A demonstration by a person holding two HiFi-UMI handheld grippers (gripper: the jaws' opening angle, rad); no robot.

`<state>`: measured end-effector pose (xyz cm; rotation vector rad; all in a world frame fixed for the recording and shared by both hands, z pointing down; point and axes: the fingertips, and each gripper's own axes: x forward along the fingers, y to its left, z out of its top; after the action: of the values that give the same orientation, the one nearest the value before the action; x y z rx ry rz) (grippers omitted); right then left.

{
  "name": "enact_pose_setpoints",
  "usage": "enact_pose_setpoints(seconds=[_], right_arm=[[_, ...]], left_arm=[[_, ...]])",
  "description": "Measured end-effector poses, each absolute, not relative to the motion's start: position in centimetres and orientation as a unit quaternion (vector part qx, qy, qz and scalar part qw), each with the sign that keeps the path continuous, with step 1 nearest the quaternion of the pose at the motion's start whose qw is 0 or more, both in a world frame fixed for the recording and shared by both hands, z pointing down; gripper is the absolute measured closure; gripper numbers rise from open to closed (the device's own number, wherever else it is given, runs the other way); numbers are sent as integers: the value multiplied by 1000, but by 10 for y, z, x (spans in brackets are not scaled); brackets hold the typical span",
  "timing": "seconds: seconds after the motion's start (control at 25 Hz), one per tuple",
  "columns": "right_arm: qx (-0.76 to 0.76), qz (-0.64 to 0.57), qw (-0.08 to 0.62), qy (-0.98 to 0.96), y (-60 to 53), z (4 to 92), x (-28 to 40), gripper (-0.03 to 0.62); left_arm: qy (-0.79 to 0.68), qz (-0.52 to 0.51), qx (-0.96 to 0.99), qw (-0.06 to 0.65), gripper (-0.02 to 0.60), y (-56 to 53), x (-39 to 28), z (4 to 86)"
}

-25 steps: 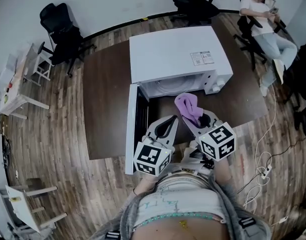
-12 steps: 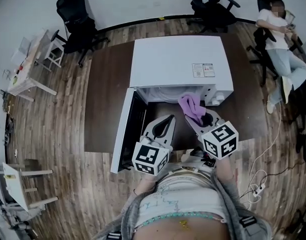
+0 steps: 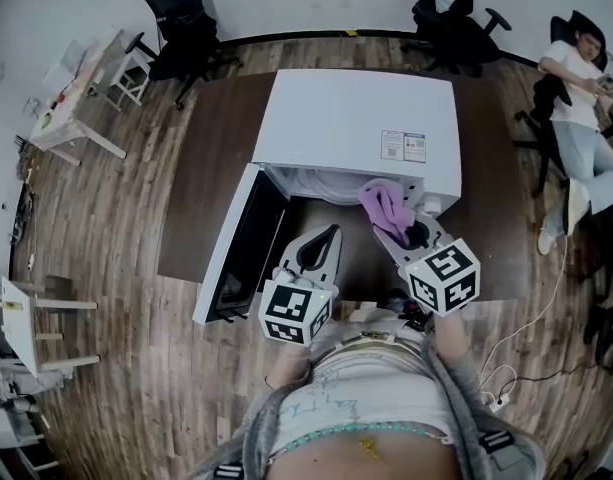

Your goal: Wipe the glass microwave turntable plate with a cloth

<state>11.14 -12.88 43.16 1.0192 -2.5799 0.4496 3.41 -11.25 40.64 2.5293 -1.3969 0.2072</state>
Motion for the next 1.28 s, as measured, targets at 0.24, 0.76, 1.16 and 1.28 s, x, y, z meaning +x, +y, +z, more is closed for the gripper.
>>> enact_pose_setpoints(seconds=[0.24,0.76,1.16,1.28], right_arm=[[338,163,162,-913,-135,437,114,473],[362,171,144,-905,-167,426,99,473],[375,176,154,-897,-185,434,90,473],[374,175,156,-897,-187,433,87,473]], left_arm=[[-509,74,849,124,571,-112,22,408],[-489,101,855,141,571,-164,0,429],[-452,143,871,128,570,-192,5,451],[-451,151,870,126,571,-197,3,456]])
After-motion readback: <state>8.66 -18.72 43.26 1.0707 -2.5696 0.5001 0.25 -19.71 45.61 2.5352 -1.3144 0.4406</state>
